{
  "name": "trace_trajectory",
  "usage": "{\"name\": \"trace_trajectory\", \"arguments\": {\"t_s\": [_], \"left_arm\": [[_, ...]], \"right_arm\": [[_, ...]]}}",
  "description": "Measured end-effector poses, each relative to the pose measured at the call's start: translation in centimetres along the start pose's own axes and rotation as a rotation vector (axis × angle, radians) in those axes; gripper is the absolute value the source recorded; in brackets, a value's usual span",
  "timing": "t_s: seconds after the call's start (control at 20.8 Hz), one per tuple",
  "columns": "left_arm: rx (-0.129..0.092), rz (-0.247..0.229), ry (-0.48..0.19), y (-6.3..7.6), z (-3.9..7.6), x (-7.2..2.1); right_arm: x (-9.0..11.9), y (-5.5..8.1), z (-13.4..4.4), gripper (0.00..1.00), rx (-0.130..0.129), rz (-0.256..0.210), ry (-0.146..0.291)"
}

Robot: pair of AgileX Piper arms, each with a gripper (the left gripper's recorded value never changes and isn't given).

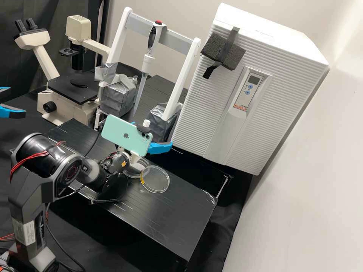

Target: Open the bottle

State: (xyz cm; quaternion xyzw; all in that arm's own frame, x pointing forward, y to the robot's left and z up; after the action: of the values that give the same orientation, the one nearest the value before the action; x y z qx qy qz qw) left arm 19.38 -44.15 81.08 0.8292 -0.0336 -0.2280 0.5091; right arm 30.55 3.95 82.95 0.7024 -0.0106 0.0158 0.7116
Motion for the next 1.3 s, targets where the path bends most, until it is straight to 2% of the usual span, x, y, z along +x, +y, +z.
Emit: {"name": "trace_trajectory", "arguments": {"t_s": [0.43, 0.53, 0.72, 0.86, 1.06, 1.3], "left_arm": [[-0.001, 0.002, 0.009, 0.0, -0.1, -0.1], [-0.001, 0.002, 0.009, 0.0, -0.1, -0.1], [-0.001, 0.002, 0.009, 0.0, -0.1, -0.1], [-0.001, 0.003, 0.013, 0.0, -0.2, -0.14], [-0.001, 0.004, 0.018, 0.1, -0.3, -0.19], [-0.001, 0.004, 0.018, 0.1, -0.3, -0.19]], "right_arm": [[-0.3, 0.1, -0.1, 1.0, 0.0, 0.001, 0.004], [-1.1, -0.1, -0.9, 1.0, 0.006, -0.005, 0.03], [-2.4, -1.0, -3.2, 1.0, 0.016, -0.004, 0.147], [-2.8, -2.2, -3.9, 1.0, 0.016, -0.048, 0.174], [-2.7, -3.4, -3.9, 1.0, 0.013, -0.088, 0.171], [-2.4, -4.5, -3.3, 1.0, -0.013, -0.121, 0.144]]}}
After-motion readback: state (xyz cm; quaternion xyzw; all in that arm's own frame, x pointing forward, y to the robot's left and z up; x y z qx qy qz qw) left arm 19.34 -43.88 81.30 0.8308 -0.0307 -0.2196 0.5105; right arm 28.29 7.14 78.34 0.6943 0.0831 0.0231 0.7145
